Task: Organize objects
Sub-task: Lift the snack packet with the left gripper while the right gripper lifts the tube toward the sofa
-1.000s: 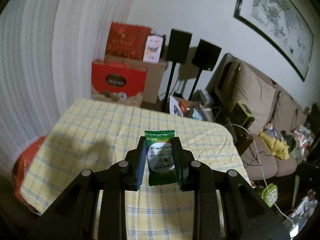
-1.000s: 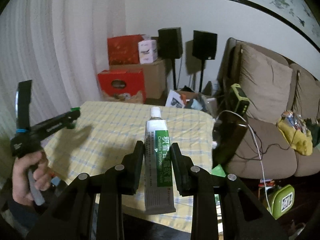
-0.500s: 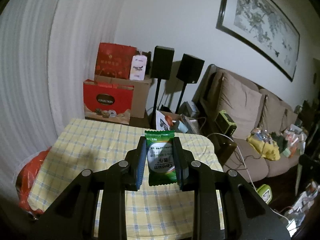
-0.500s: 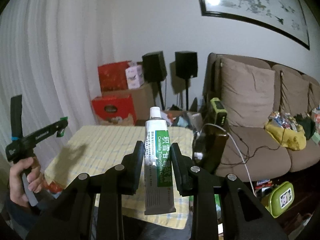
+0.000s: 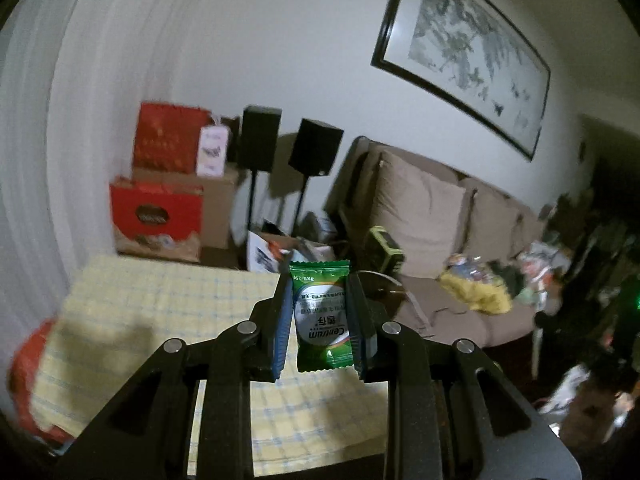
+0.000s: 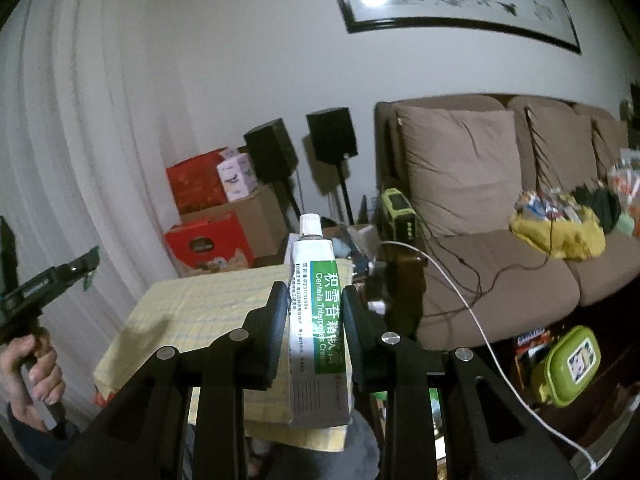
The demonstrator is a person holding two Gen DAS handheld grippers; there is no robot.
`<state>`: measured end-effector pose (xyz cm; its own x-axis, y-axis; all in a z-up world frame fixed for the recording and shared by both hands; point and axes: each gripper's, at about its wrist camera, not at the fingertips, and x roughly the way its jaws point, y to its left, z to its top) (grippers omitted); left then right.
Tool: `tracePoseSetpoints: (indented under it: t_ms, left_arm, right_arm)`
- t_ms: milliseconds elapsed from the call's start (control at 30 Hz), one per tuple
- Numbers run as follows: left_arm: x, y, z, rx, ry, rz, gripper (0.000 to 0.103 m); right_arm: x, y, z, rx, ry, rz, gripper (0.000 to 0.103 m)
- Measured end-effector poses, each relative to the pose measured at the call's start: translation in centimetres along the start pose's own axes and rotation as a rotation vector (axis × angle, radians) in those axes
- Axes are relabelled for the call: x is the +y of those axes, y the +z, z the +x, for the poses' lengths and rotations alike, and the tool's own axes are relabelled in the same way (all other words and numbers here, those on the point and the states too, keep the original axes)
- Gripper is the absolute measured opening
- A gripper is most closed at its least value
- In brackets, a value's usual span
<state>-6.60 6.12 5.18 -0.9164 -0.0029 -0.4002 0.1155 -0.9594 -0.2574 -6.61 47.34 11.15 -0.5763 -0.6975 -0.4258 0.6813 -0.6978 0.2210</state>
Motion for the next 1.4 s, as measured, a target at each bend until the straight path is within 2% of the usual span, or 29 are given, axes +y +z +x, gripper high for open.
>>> tracePoseSetpoints:
  t_ms: [133, 233, 500, 833, 1033, 1133, 1300, 1400]
  left_arm:
    - [-1.8, -0.3, 1.2, 0.038, 0.095, 0.025, 0.023]
    - [-2.8, -0.9, 2.2, 0.071, 0.106, 0.025, 0.023]
    - [-6.0, -2.5, 3.6, 0.100, 0.128, 0.095, 0.023]
    - [-8.2, -4.4, 6.1, 0.155, 0.097, 0.151, 0.023]
    - [-9.7, -5.2, 7.0, 0.171, 0.034, 0.173, 0.023]
    - [-10.7, -5.6, 8.0, 0.184, 0.044, 0.199, 0.023]
    - [-12.6, -6.8, 9.2, 0.225, 0.010, 0.217, 0.023]
    - [-13.9, -7.3, 9.4, 0.232, -0.007, 0.236, 0.023]
  right_arm:
    - [-1.6, -0.4, -0.4, -0.011, 0.012, 0.023, 0.028]
    - [-2.5, -0.9, 0.2, 0.009, 0.019, 0.029, 0.028]
    - [-3.4, -1.6, 1.5, 0.052, 0.008, 0.045, 0.028]
    - [-5.3, -3.0, 4.3, 0.120, -0.019, 0.086, 0.028]
    - [-6.9, -4.7, 7.0, 0.195, -0.074, 0.115, 0.028]
    - [-7.7, -5.5, 7.8, 0.216, -0.093, 0.124, 0.028]
    - [-8.4, -6.9, 9.4, 0.266, -0.164, 0.125, 0.028]
    - [-8.7, -7.2, 9.7, 0.274, -0.158, 0.129, 0.028]
